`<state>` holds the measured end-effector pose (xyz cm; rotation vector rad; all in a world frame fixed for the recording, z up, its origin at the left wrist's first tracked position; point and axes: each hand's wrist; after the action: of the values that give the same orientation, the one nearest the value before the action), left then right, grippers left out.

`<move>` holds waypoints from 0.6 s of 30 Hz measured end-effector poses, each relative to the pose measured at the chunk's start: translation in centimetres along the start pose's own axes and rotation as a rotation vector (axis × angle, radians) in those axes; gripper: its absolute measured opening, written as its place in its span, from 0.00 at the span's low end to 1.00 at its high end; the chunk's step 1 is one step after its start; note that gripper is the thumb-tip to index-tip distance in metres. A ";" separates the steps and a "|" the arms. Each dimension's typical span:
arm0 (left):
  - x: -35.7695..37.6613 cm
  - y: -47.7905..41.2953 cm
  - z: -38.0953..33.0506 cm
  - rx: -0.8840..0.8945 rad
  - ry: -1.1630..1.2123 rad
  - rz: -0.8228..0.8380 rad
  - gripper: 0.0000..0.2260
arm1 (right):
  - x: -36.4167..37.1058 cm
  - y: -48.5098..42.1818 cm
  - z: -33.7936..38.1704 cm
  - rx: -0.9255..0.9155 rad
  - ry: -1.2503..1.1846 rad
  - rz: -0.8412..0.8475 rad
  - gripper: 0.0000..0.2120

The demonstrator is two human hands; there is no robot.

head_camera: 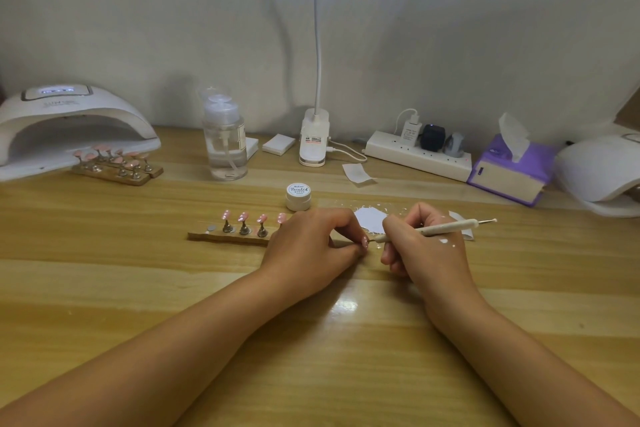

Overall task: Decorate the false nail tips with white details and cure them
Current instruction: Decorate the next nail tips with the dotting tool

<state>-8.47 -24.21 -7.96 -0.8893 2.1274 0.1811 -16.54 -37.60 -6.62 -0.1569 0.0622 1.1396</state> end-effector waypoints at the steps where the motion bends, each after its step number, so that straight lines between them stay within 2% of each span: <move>1: 0.0 0.0 0.0 0.001 0.000 0.000 0.06 | 0.0 0.0 0.0 0.001 -0.001 0.003 0.13; 12: -0.1 0.0 -0.2 -0.006 -0.018 0.006 0.09 | -0.1 -0.2 -0.2 -0.015 0.028 -0.018 0.17; 18: -0.1 0.1 -0.2 -0.008 -0.012 0.013 0.06 | -0.1 -0.2 -0.3 -0.019 0.033 -0.010 0.16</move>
<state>-8.55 -24.14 -7.77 -0.8772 2.1236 0.2017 -16.37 -37.88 -6.89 -0.1923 0.0798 1.1282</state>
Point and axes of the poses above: each hand's wrist, its own y-axis away from the middle knuckle, its own x-axis out of the palm, z = x × y, and after that the axes turned 13 degrees about z, right-handed
